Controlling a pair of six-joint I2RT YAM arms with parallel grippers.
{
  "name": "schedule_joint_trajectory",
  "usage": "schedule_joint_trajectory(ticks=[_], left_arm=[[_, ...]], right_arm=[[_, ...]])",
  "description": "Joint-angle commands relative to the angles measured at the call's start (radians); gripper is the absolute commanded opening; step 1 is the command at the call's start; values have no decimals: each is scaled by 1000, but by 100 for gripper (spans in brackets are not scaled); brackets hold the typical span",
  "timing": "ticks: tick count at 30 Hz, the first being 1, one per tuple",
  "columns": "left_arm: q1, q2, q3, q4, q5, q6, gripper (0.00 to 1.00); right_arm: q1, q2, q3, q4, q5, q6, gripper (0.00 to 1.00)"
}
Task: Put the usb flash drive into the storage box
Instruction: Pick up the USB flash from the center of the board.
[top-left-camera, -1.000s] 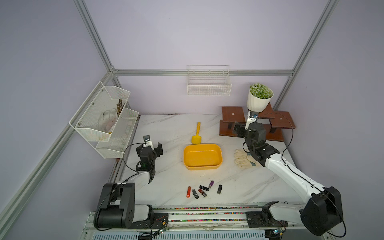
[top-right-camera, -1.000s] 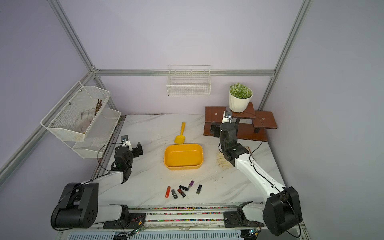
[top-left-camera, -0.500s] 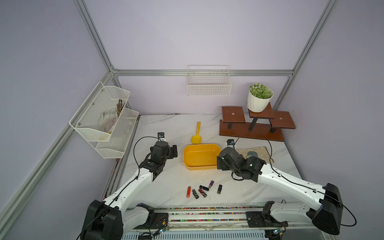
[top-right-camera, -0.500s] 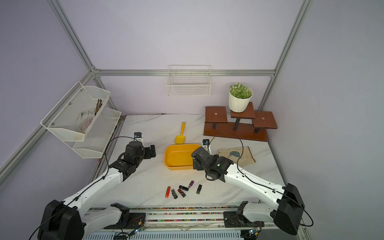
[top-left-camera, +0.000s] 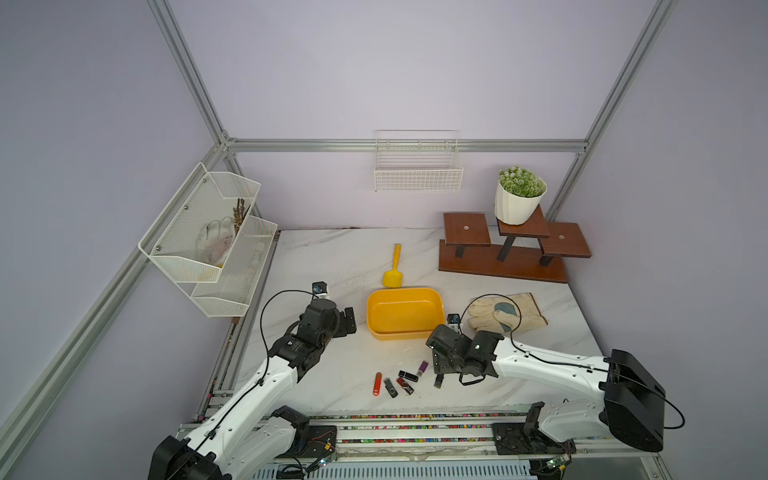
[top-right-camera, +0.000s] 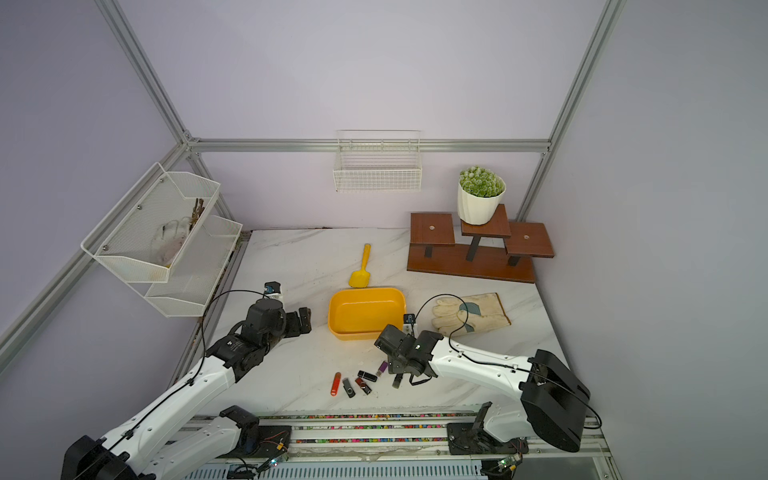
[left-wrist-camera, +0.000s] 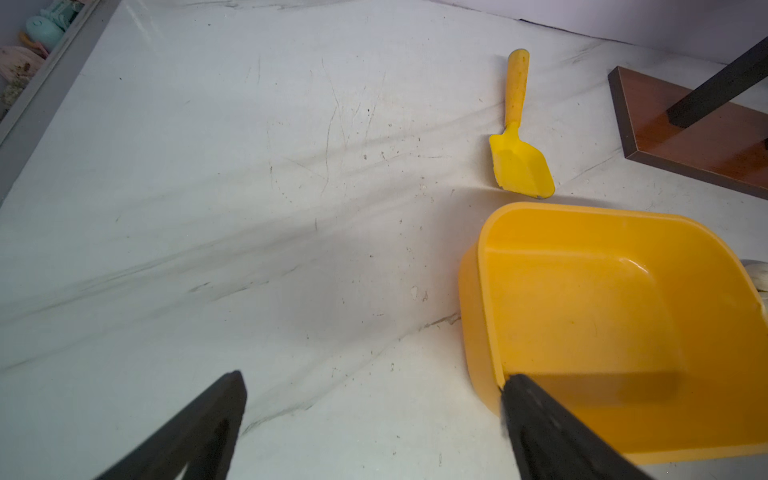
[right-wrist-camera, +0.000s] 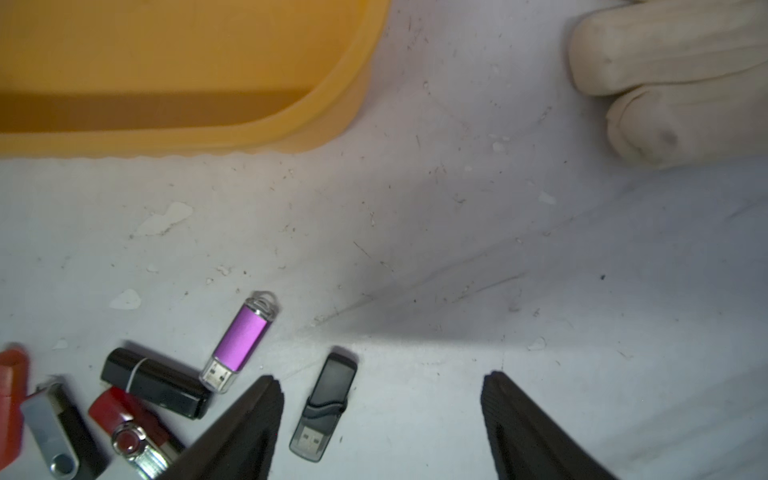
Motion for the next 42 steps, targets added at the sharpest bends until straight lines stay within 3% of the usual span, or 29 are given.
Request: schedule_joint_trajectory(ticks=[1,6,21,26,42], left_arm=[[-18,1,0,-6,3,-27,100],[-36,4,-6,-6,-9,-26,100],[-51,12,-13,-16,-14,-23,100],[-52,10,-13,-20,-14,-24,100],[-61,13,-21,-31,-22,-23,100]], right_arm=[[11,51,13,19,-32,20,77],[34,93,16,38,-46,38,71],[115,142,29,50,-60,107,67],[120,180,27,41,-55,119,60],[125,166,-8,16,-59,183,53]])
